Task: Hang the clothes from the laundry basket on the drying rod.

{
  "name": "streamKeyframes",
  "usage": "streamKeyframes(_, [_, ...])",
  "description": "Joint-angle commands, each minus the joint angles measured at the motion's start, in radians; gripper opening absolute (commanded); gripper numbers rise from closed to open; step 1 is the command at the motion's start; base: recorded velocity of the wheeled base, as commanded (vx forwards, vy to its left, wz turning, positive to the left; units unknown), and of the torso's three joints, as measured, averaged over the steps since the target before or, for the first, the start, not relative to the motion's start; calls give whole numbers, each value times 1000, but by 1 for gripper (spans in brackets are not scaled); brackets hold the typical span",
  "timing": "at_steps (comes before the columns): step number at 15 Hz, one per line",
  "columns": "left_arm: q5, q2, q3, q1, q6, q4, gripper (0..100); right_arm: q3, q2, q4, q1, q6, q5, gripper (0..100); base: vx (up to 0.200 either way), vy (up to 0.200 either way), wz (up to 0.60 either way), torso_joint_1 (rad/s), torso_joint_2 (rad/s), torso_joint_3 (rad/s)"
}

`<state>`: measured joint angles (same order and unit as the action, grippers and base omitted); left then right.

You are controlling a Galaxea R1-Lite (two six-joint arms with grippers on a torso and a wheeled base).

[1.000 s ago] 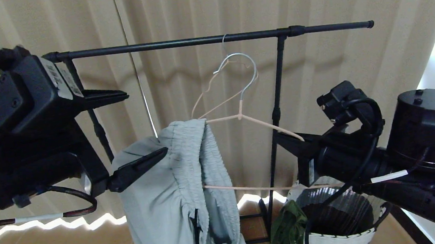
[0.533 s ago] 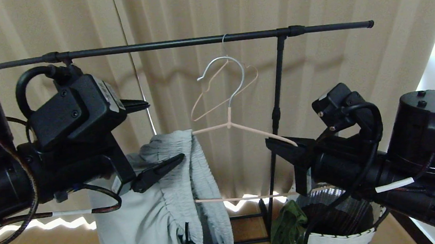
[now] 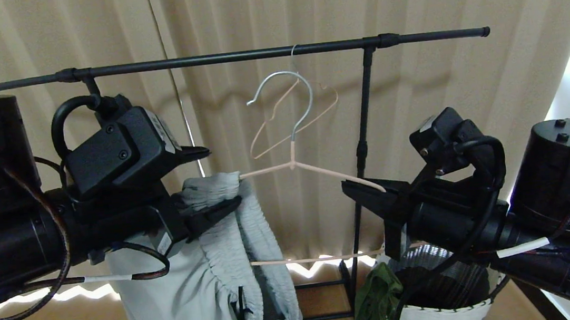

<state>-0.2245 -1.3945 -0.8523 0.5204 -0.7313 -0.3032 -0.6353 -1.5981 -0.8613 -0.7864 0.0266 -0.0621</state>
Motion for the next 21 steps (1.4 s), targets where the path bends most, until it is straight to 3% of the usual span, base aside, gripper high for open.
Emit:
streamKeyframes(1, [1, -3, 3, 0, 0, -1, 0, 0, -2, -1, 1, 1, 1, 0, 0, 0, 0, 0, 0, 0])
streamKeyframes(8, [4, 0, 9, 0, 1, -2, 0, 0, -2, 1, 3, 4, 1, 0, 0, 0, 0, 0, 0, 0])
streamKeyframes(9, [5, 0, 9, -2, 3, -2, 0, 5, -2, 1, 3, 4, 1, 100, 0, 0, 0, 0, 0, 0])
streamKeyframes(11, [7, 0, 9, -5, 3, -2, 0, 6, -2, 1, 4, 6, -2, 100, 0, 0, 0, 0, 0, 0])
streamKeyframes(13, [59, 0, 12, -39, 7, -1, 0, 13, 12, -19, 58, 53, -10, 100, 0, 0, 0, 0, 0, 0])
streamKeyframes(15, [194, 2, 36, -59, 52, -2, 0, 31, 15, -125, 87, 84, -10, 100, 0, 0, 0, 0, 0, 0])
streamKeyframes(17, [290, 2, 56, -49, 176, -2, 0, 86, 9, -177, 88, 121, -7, 100, 0, 0, 0, 0, 0, 0])
streamKeyframes(19, [303, 2, 52, -36, 332, -11, 0, 126, 0, -177, 82, 133, -1, 100, 0, 0, 0, 0, 0, 0])
streamKeyframes(21, [301, -3, 62, -25, 435, -113, 0, 128, -29, -176, 72, 131, 8, 100, 0, 0, 0, 0, 0, 0])
